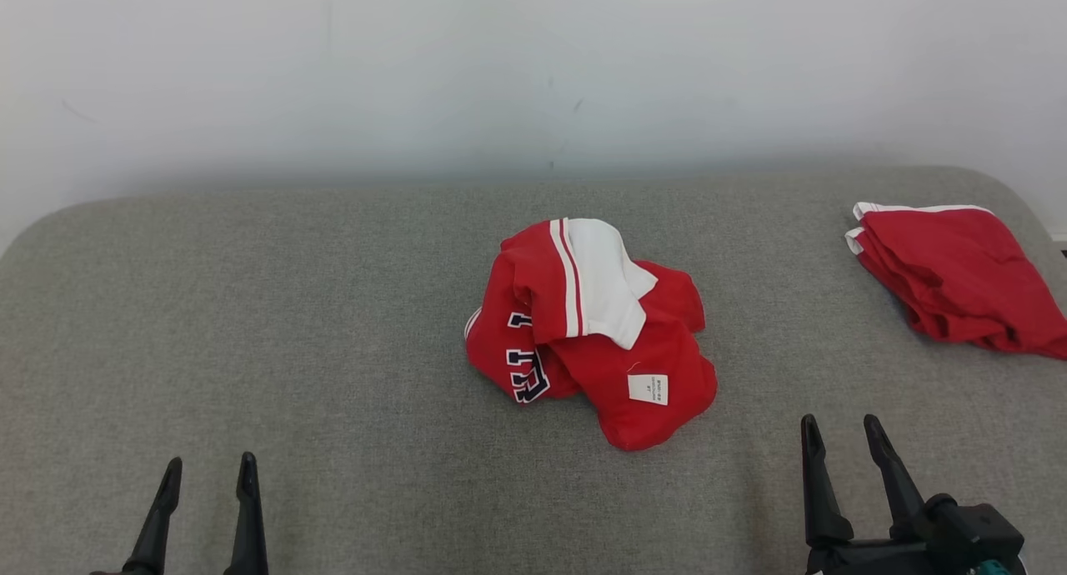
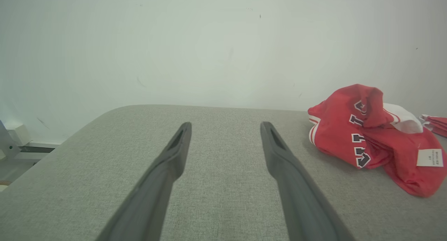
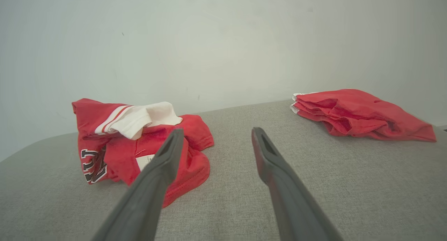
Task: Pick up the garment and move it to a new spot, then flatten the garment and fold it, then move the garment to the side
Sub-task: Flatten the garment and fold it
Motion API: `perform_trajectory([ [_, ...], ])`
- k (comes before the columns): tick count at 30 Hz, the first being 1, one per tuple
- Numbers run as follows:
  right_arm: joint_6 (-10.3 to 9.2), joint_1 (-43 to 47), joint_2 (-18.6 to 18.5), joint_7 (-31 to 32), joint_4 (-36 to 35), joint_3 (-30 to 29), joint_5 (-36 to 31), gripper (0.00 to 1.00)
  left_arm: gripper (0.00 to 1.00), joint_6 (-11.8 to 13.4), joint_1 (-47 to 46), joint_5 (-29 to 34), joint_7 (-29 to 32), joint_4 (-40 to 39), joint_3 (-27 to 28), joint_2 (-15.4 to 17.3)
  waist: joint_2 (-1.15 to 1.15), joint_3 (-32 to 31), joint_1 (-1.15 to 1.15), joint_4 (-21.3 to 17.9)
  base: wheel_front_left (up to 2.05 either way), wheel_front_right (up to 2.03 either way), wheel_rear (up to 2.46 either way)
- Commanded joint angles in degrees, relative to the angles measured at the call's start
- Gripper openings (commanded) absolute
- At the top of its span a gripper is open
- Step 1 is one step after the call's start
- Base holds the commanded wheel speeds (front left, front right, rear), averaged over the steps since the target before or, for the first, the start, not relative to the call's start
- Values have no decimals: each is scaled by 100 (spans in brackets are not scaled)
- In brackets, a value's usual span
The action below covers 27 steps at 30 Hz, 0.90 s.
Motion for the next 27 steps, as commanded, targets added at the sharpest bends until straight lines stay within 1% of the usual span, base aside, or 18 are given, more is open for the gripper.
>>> perform_trajectory([
  [1, -14, 39, 1, -5, -7, -7, -27, 100, 100, -17, 56, 77, -20, -21, 12, -28, 0, -9, 0, -4, 0, 0, 0],
  [9, -15, 108, 0, -5, -4, 22, 14, 100, 100, -37, 118, 329, -21, -66, 1, -95, 0, -27, 0, -10, 0, 0, 0],
  [27, -15, 98, 1, -4, 26, 34, 10, 100, 100, -41, 133, 406, -21, -85, -56, -87, 0, -17, 0, -26, 0, 0, 0],
])
